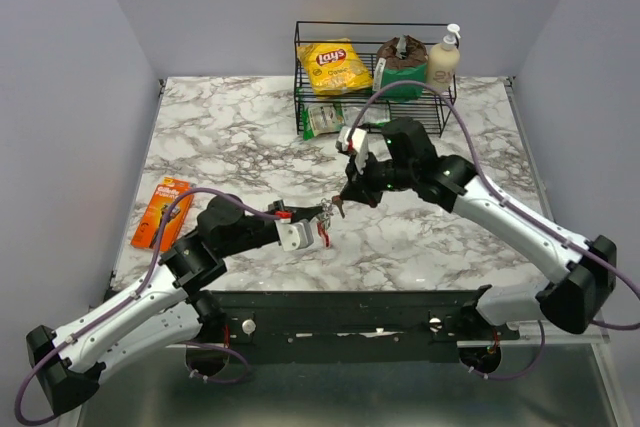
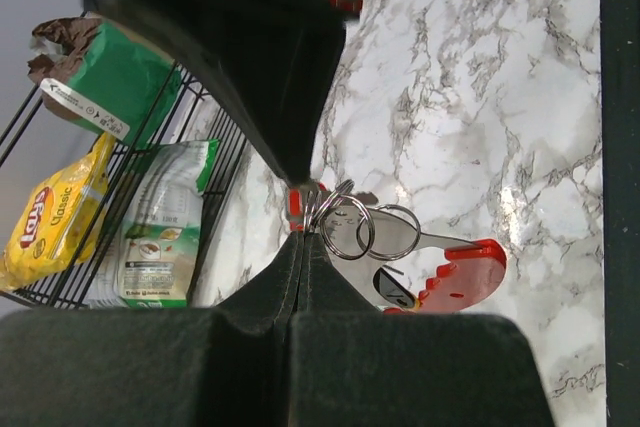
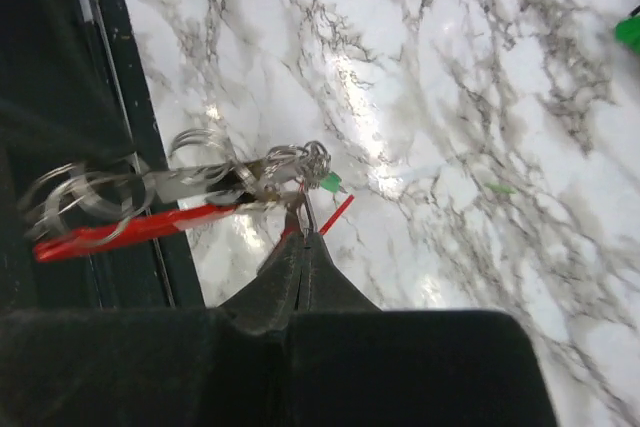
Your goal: Put the keys on the keyring
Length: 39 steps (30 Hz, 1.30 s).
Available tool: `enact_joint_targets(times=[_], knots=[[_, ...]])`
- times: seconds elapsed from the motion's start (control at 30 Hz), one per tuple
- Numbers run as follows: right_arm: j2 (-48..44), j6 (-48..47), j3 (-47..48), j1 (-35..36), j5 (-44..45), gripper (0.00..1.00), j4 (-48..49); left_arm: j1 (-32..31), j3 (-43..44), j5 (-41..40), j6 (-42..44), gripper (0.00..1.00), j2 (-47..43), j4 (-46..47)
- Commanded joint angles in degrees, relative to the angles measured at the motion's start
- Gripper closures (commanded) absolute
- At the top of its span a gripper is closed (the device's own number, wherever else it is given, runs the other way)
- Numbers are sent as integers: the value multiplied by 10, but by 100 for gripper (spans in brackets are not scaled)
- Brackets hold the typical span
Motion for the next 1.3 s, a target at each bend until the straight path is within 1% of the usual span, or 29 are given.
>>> enact_joint_targets(times=[0.0, 0.03, 0.07, 0.1, 0.13, 0.17, 0.2, 0.27, 0.47, 0.53, 0.57, 0.67, 0.7, 0.8, 0.93, 1.13, 1.27], knots=[[52, 104, -42, -36, 39, 100, 35, -6, 19, -21, 7, 100, -12, 8], [89, 169, -31, -36, 83, 100, 25, -6, 19, -25, 8, 100, -14, 4], [109, 166, -18, -36, 98, 100, -11, -6, 21, -26, 8, 100, -16, 1], [126, 172, -5, -36, 120, 99, -18, -6, 20, -28, 8, 100, -17, -1], [134, 190, -8, -36, 121, 99, -20, -6, 19, -33, 7, 100, -21, -1], [136, 187, -16, -36, 110, 99, -1, -7, 19, -34, 7, 100, -21, -3], [131, 187, -47, -36, 108, 99, 15, -7, 18, -35, 7, 100, -22, -3], [123, 201, -71, -36, 119, 99, 49, -7, 15, -40, 6, 100, -22, -4], [141, 191, -104, -36, 114, 99, 81, -8, 4, -41, -4, 100, -16, 18], [159, 190, -108, -36, 110, 97, 85, -8, 3, -41, -6, 100, -12, 23], [167, 188, -109, -36, 111, 96, 85, -8, 1, -41, -7, 100, -12, 23], [185, 182, -111, -36, 103, 72, 88, -9, -3, -41, -8, 100, -12, 25], [185, 182, -113, -36, 100, 61, 91, -9, -3, -43, -9, 100, -12, 26], [172, 187, -123, -36, 105, 48, 104, -9, -4, -44, -9, 100, -13, 25], [165, 195, -124, -36, 119, 44, 106, -9, -6, -48, -10, 100, -15, 26], [184, 197, -126, -36, 120, 44, 101, -9, -9, -50, -11, 100, -16, 25], [198, 199, -129, -36, 136, 44, 91, -9, -10, -50, -13, 100, -15, 26]])
